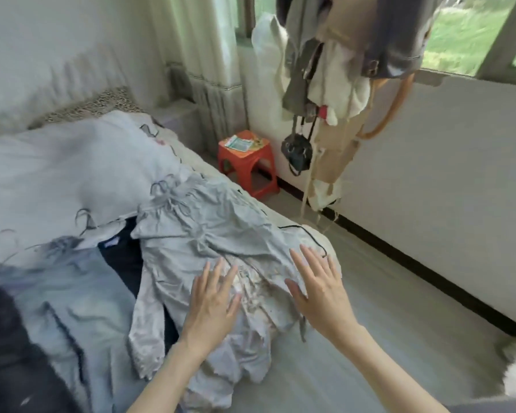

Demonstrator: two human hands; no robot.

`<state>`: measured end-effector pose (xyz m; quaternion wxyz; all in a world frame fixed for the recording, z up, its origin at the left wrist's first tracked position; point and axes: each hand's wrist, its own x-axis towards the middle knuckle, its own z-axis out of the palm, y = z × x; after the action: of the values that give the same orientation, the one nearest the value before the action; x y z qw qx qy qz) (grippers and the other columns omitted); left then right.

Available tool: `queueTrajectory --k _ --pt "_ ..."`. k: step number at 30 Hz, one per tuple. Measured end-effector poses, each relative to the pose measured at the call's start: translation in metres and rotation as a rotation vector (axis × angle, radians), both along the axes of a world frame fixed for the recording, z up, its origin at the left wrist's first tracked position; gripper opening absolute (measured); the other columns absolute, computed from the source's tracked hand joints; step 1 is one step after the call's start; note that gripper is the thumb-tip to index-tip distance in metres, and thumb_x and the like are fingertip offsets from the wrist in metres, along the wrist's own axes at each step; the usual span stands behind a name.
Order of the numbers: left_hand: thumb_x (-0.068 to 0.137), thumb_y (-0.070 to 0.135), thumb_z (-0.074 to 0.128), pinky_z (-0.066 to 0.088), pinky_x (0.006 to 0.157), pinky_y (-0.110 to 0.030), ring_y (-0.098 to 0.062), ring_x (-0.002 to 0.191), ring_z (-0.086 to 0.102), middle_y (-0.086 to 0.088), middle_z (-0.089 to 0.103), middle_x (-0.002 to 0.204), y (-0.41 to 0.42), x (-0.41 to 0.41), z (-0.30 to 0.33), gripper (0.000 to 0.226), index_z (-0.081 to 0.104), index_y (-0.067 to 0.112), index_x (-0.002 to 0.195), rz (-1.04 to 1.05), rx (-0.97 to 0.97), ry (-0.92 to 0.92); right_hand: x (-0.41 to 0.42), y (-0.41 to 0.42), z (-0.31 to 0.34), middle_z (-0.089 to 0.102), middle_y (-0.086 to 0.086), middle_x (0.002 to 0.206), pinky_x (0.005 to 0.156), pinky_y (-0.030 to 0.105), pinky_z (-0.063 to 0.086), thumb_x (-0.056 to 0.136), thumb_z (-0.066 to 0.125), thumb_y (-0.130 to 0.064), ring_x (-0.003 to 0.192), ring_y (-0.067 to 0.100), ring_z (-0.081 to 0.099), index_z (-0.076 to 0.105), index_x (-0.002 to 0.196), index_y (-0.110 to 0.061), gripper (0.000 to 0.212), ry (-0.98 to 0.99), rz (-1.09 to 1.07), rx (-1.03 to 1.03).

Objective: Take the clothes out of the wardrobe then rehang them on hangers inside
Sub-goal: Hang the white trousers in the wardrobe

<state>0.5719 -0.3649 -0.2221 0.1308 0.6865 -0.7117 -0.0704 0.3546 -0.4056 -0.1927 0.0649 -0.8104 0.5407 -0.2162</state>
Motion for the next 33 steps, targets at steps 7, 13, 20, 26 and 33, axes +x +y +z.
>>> queueTrajectory --k 7,13,20,26,33 --pt "0.083 0.056 0.006 -0.001 0.112 -0.031 -0.014 0.140 -0.008 0.003 0.002 0.153 0.021 0.070 -0.018 0.071 0.022 0.027 0.146 0.331 -0.007 0.072 0.093 -0.053 -0.022 0.057 0.010 0.129 0.099 0.051 0.036 0.088 0.039 -0.042 0.120 0.029 0.054 0.053 0.129 -0.014 0.052 0.061 0.295 0.048" --pt "0.089 0.045 0.022 0.019 0.106 -0.042 -0.029 0.139 0.018 -0.010 0.031 0.148 0.035 0.111 -0.019 0.060 0.044 0.016 0.137 0.608 0.107 0.096 0.163 -0.088 -0.035 0.053 0.009 0.133 0.105 0.046 0.025 0.087 0.060 -0.036 0.126 0.028 0.048 0.050 0.133 -0.014 0.051 0.073 0.554 0.053" --pt "0.095 0.041 0.026 0.016 0.110 -0.040 -0.033 0.141 0.018 -0.013 0.026 0.151 0.030 0.158 -0.039 0.051 0.041 0.018 0.139 0.745 0.174 0.154 0.232 -0.125 -0.053 0.045 0.010 0.141 0.110 0.041 0.010 0.092 0.054 -0.036 0.134 0.029 0.037 0.041 0.139 -0.014 0.054 0.131 0.687 0.132" --pt "0.088 0.051 0.013 0.005 0.115 -0.038 -0.026 0.144 0.000 -0.008 0.009 0.156 -0.026 0.251 -0.065 0.068 0.027 0.019 0.145 0.701 0.225 0.190 0.296 -0.194 -0.075 0.051 0.016 0.134 0.107 0.053 0.024 0.088 0.060 -0.028 0.127 0.035 0.046 0.048 0.133 -0.009 0.050 0.152 0.600 0.140" --pt "0.096 0.035 0.034 0.016 0.113 -0.041 -0.033 0.141 0.014 -0.015 0.024 0.151 -0.124 0.348 -0.102 0.050 0.037 0.013 0.141 0.567 0.255 0.154 0.358 -0.293 -0.102 0.046 0.017 0.138 0.109 0.051 0.024 0.092 0.056 -0.025 0.130 0.034 0.040 0.041 0.139 -0.007 0.053 0.191 0.459 0.188"
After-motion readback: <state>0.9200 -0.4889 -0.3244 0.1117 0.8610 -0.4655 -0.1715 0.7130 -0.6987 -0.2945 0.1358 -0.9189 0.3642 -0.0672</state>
